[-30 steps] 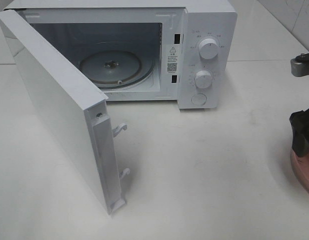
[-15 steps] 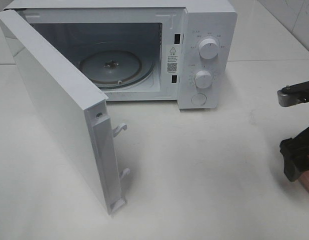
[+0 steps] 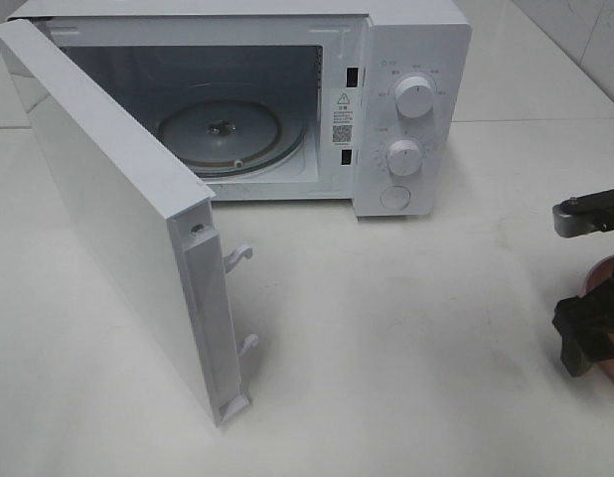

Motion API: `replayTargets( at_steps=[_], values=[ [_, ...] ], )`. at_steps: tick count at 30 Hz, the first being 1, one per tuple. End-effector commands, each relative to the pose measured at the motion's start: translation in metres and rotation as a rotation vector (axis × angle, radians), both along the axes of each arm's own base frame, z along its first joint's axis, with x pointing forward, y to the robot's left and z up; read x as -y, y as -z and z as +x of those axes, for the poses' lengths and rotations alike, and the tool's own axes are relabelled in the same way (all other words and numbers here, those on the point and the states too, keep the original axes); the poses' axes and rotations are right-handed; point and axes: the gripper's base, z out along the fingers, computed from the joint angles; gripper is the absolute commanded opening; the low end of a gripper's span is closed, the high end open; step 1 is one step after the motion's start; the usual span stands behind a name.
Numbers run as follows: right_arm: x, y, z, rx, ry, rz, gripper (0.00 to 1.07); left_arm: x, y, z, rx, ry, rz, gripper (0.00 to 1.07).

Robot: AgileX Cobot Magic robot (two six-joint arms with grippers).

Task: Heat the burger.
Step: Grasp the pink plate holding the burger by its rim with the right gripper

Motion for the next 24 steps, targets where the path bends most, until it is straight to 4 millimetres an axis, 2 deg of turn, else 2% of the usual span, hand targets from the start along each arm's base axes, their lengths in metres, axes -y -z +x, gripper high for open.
replayTargets(
  at_steps=[1, 13, 24],
  values=[
    [0.001, 0.008, 0.001, -0.014, 0.004, -0.003, 0.88, 0.000, 0.001, -0.002, 0.012, 0.004, -0.003, 1.00],
    [0.001, 0.028, 0.003, -0.044, 0.008, 0.001, 0.84, 0.000, 0.001, -0.002, 0.012, 0.004, -0.003, 1.00],
    [0.001, 0.029, 0.004, -0.044, 0.006, 0.001, 0.67, 0.000, 0.001, -0.002, 0.012, 0.004, -0.003, 1.00]
  ],
)
